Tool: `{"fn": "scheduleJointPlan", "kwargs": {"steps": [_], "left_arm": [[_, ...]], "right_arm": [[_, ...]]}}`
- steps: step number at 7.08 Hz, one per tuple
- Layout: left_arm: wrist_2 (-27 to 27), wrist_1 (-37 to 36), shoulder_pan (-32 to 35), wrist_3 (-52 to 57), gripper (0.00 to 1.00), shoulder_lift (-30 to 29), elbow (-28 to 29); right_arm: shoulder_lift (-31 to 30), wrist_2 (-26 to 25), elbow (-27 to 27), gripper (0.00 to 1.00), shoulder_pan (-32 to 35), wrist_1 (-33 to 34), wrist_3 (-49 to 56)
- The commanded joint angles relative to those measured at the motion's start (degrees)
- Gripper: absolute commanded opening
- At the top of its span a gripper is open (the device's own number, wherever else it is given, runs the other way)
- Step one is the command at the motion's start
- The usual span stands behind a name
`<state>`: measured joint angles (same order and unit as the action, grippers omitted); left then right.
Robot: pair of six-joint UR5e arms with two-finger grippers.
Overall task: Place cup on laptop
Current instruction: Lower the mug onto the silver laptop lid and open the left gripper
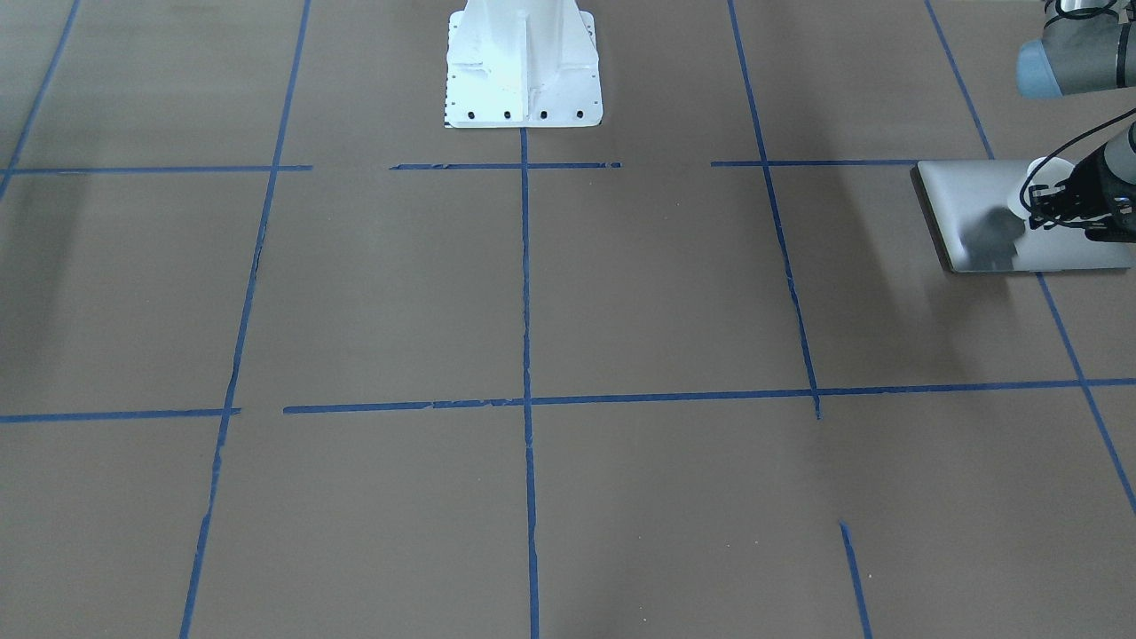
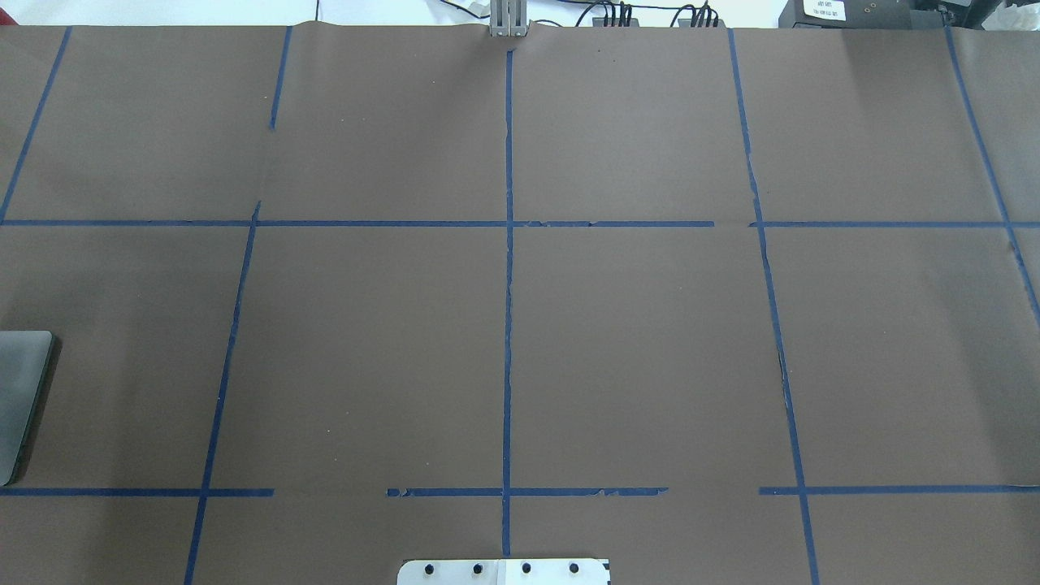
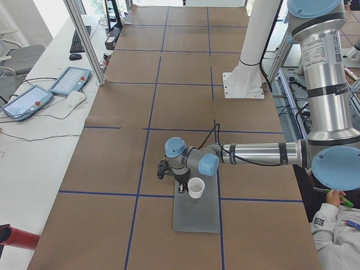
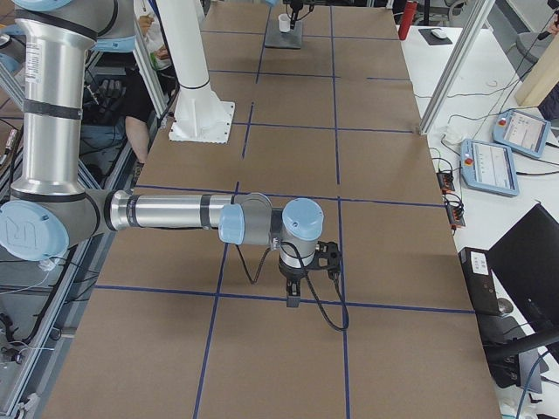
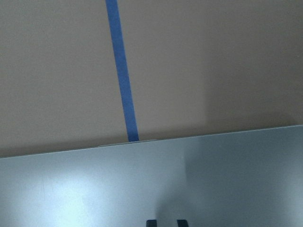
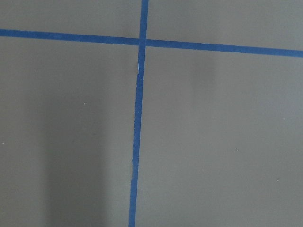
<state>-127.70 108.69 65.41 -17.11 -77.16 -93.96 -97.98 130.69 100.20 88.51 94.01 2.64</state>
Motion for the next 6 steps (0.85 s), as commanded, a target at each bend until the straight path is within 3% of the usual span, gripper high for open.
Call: {"fn": "scheduleJointPlan", "kwargs": {"steps": [1, 4, 5, 6], "left_arm": [[-0.09, 4.40, -0.02, -0.12, 0.00, 0.00, 2.72], [-1.40, 4.52, -0.28, -0.12, 0.00, -0.44, 4.49], [-3.67, 4.43, -0.37, -0.12, 0.24, -0.44, 4.66], [-4.39, 4.43, -0.37, -0.03, 0.68, -0.44, 4.49]], "right_arm": [[-0.01, 0.00, 0.00, 1.00, 0.00, -0.06, 0.00], [-0.01, 0.00, 0.00, 1.00, 0.00, -0.06, 0.00], [-0.01, 0.00, 0.00, 1.00, 0.00, 0.03, 0.00], [0.07, 0.00, 0.00, 1.00, 0.00, -0.06, 0.00]]}}
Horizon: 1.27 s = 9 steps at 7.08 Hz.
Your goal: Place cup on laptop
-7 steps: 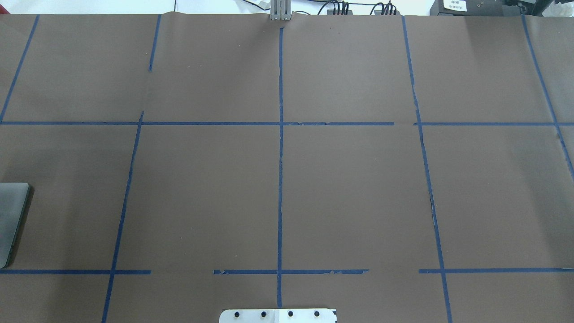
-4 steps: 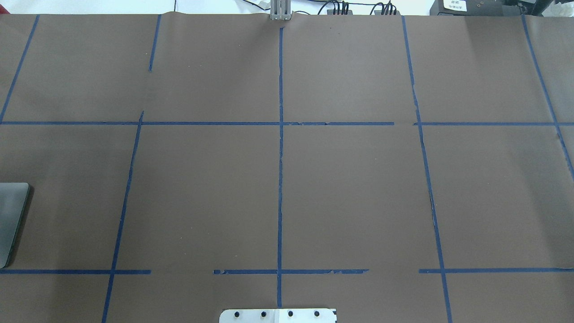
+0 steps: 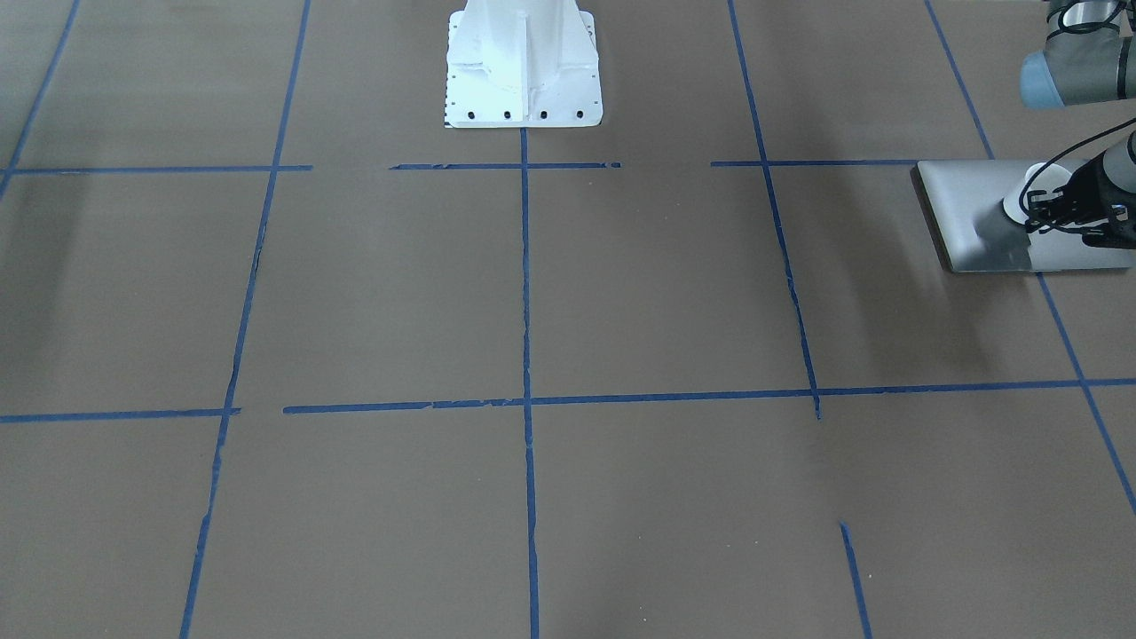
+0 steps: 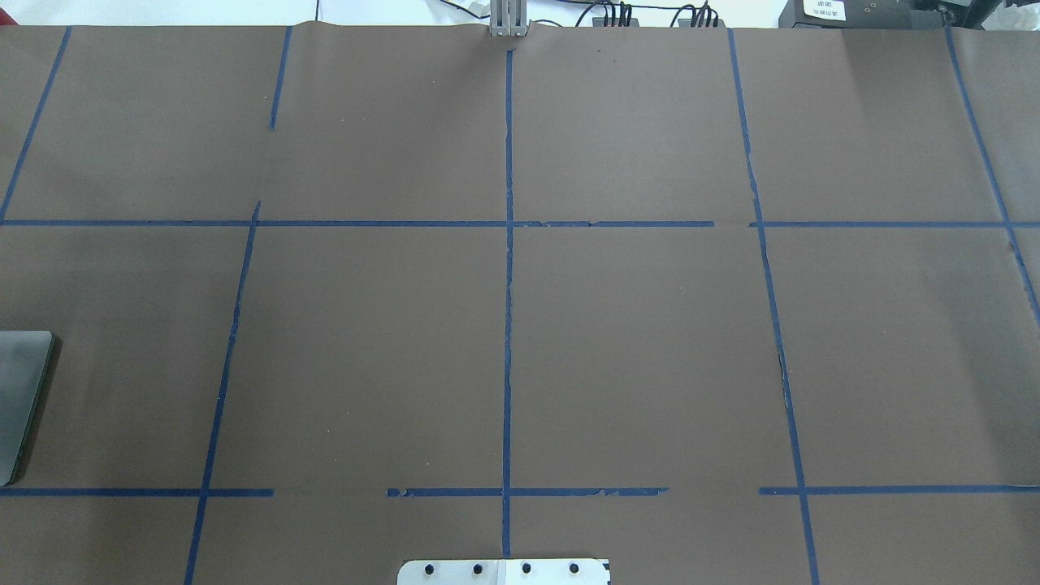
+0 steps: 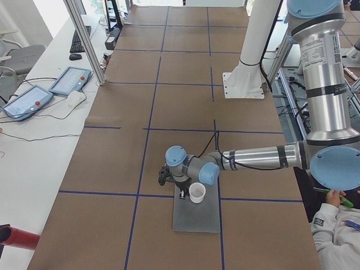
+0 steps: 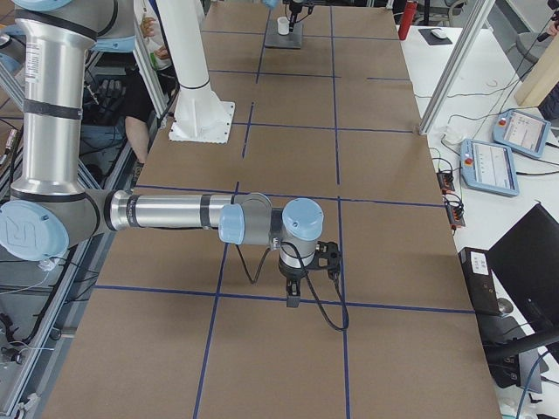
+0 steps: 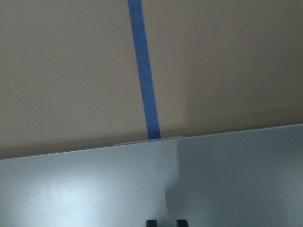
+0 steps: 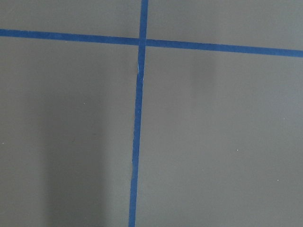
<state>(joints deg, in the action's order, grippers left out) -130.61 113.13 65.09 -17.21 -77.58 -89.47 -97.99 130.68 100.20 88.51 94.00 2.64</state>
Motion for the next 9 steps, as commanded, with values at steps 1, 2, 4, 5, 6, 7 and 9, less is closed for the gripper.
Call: {"fn": "scheduleJointPlan", "kwargs": {"steps": [1, 2, 4, 5, 6, 7, 9], "left_arm": [[-1.48, -0.02, -0.05, -0.02, 1.00, -0.12, -0.18], [-1.40, -0.02, 0.12, 0.16, 1.00, -0.03, -0.62], [-0.70, -1.07, 7.62, 8.09, 1.00, -0.12, -2.81], [-0.43, -3.07, 16.56, 16.34, 1.00, -0.47, -2.90], [-0.34, -7.88, 21.43, 22.86, 1.00, -0.64, -3.69], [-0.34, -13.50, 25.05, 25.62, 1.00, -0.99, -5.96], [-0.34, -27.37, 27.98, 26.43, 1.00, -6.24, -10.62]], "right_arm": [[-0.01, 0.01, 0.00, 1.00, 0.00, -0.05, 0.00], [-0.01, 0.01, 0.00, 1.00, 0.00, -0.05, 0.00], [-0.01, 0.01, 0.00, 1.00, 0.00, -0.05, 0.00], [-0.01, 0.01, 0.00, 1.00, 0.00, 0.04, 0.00], [-0.01, 0.01, 0.00, 1.00, 0.00, -0.05, 0.00], [-0.01, -0.08, 0.00, 1.00, 0.00, -0.05, 0.00], [-0.01, 0.01, 0.00, 1.00, 0.00, 0.04, 0.00]]}}
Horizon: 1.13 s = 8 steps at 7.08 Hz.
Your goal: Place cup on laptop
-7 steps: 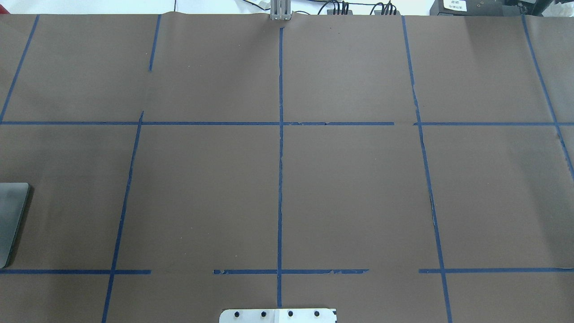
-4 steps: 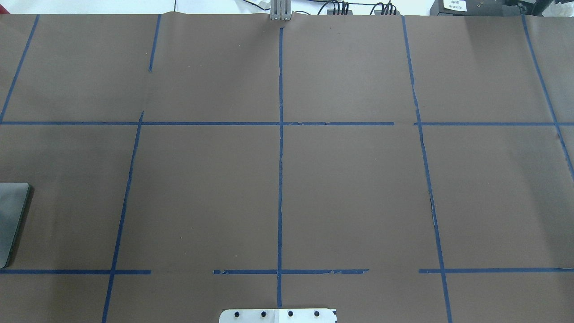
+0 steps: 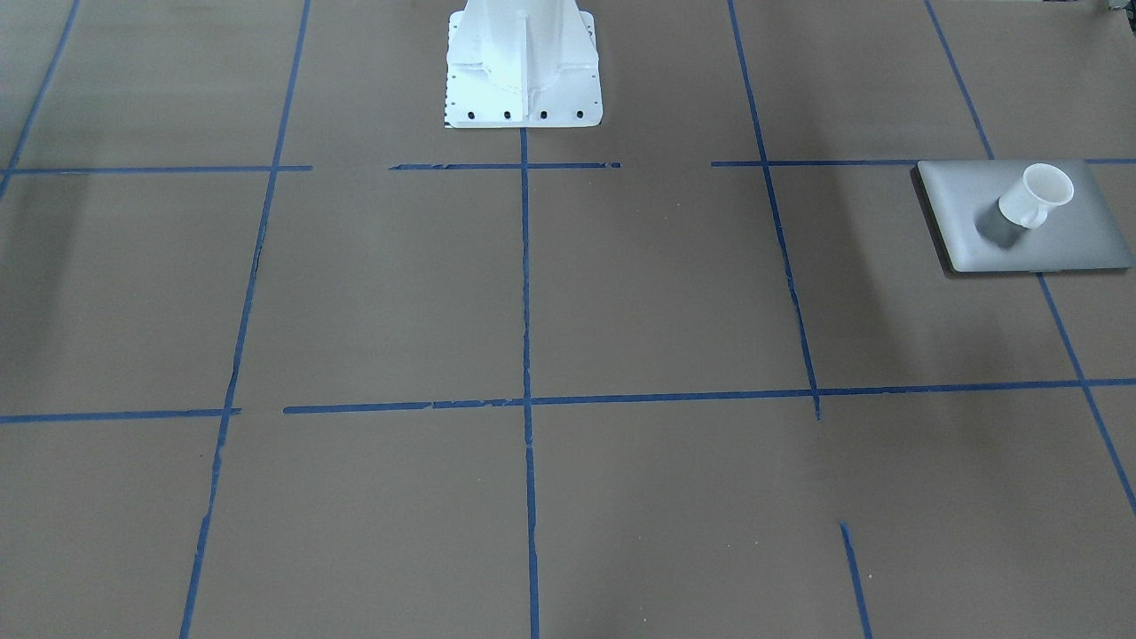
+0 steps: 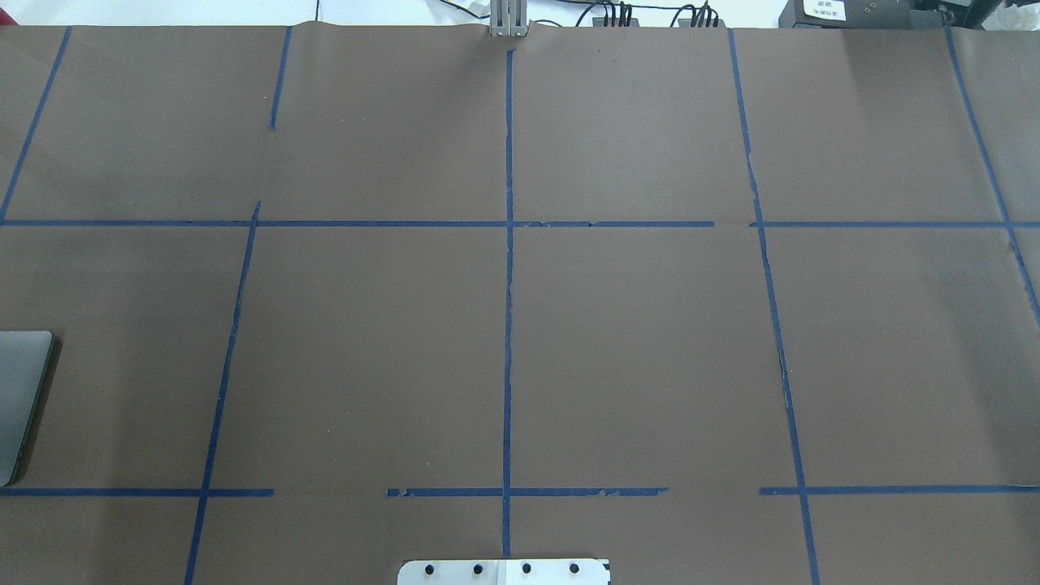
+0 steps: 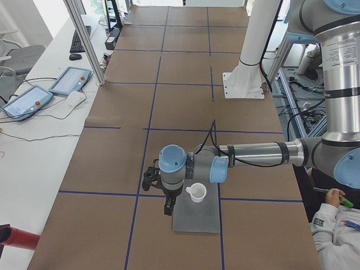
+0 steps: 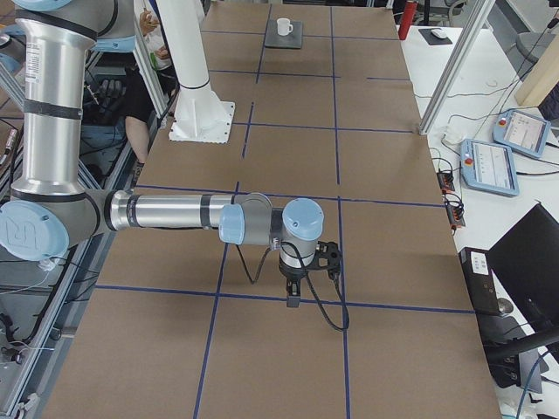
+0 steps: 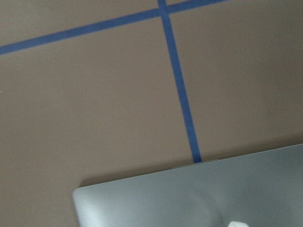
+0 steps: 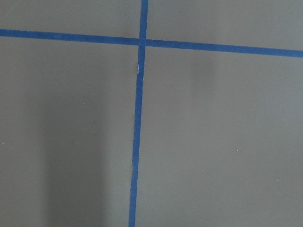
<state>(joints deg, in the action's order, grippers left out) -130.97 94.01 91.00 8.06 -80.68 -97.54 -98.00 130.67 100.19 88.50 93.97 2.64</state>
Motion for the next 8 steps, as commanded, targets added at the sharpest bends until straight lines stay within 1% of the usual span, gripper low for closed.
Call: {"fn": "scheduleJointPlan", "kwargs": {"steps": [1, 3, 8], "left_arm": [[-0.17, -10.75, 2.60, 3.86, 1.00, -3.95, -3.00], [-0.52, -10.25, 2.52, 3.63, 1.00, -4.13, -1.00], [-0.96, -10.42, 2.52, 3.54, 1.00, -4.22, -0.99]], "right_arm": [[0.09, 0.02, 0.00, 1.00, 0.00, -0.02, 0.00], [0.00, 0.02, 0.00, 1.00, 0.00, -0.02, 0.00], [0.09, 0.02, 0.00, 1.00, 0.00, -0.02, 0.00]]}}
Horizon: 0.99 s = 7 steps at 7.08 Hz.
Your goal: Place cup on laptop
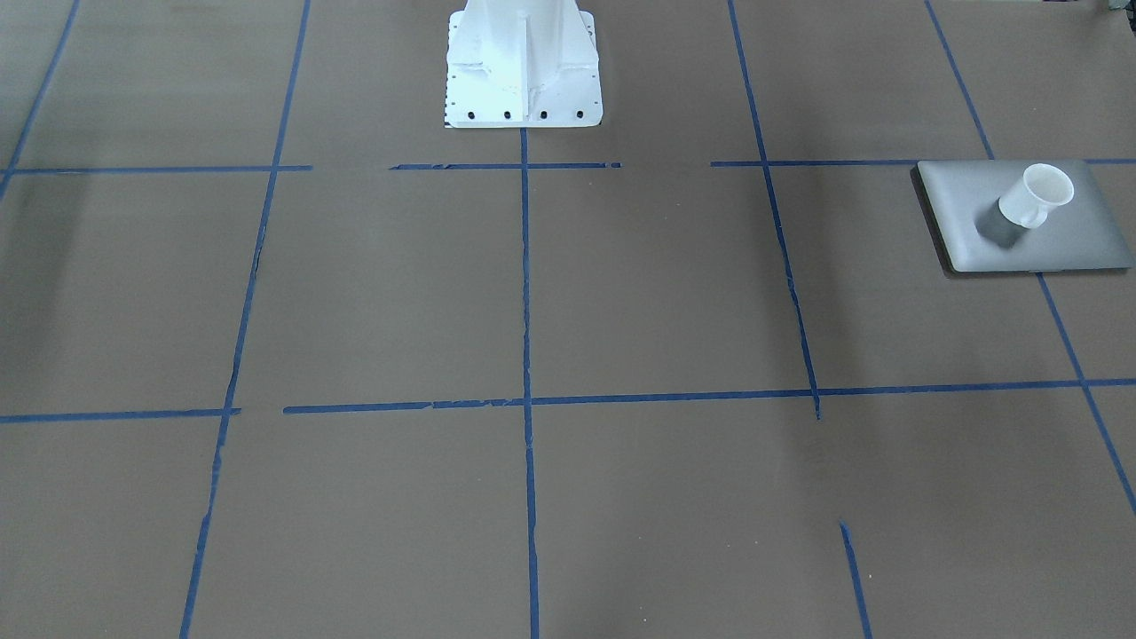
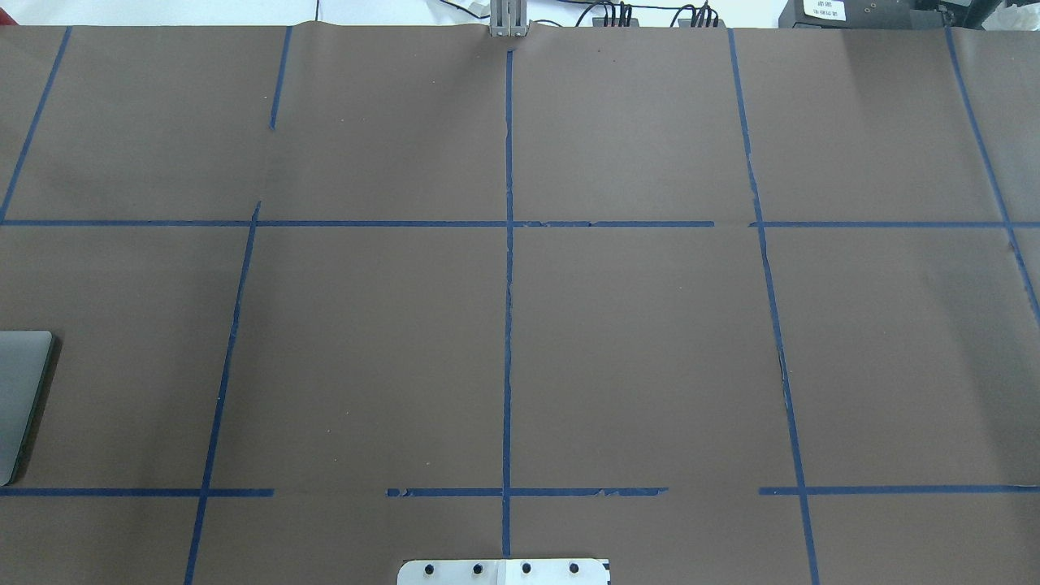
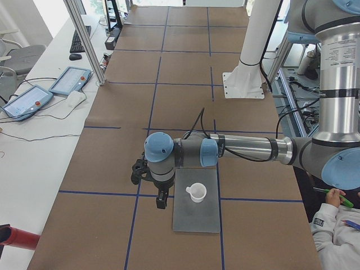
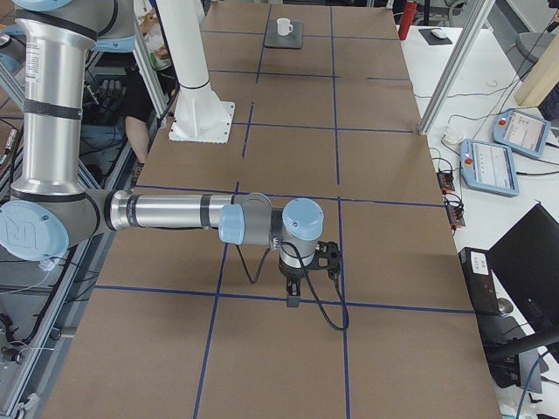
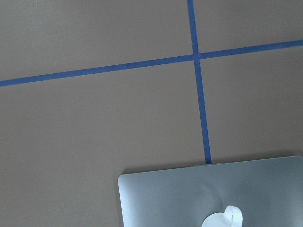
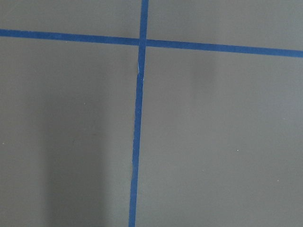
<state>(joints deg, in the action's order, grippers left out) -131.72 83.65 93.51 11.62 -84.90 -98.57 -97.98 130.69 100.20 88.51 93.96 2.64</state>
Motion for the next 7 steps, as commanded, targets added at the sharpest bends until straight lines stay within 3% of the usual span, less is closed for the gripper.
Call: {"fn": "scheduleJointPlan", "kwargs": {"steps": [1, 3, 7], "left_arm": [[-0.29, -0.07, 0.00, -0.81, 1.00, -0.01, -0.13], [-6.77, -0.77, 0.00, -2.30, 1.00, 0.08, 0.92], [-5.83, -0.50, -0.09, -2.31, 1.00, -0.35, 1.45]], "right_arm": [[-0.02, 0.00, 0.00, 1.00, 0.00, 0.00, 0.00], [-0.02, 0.00, 0.00, 1.00, 0.00, 0.00, 0.00], [-0.02, 0.00, 0.00, 1.00, 0.00, 0.00, 0.00]]}}
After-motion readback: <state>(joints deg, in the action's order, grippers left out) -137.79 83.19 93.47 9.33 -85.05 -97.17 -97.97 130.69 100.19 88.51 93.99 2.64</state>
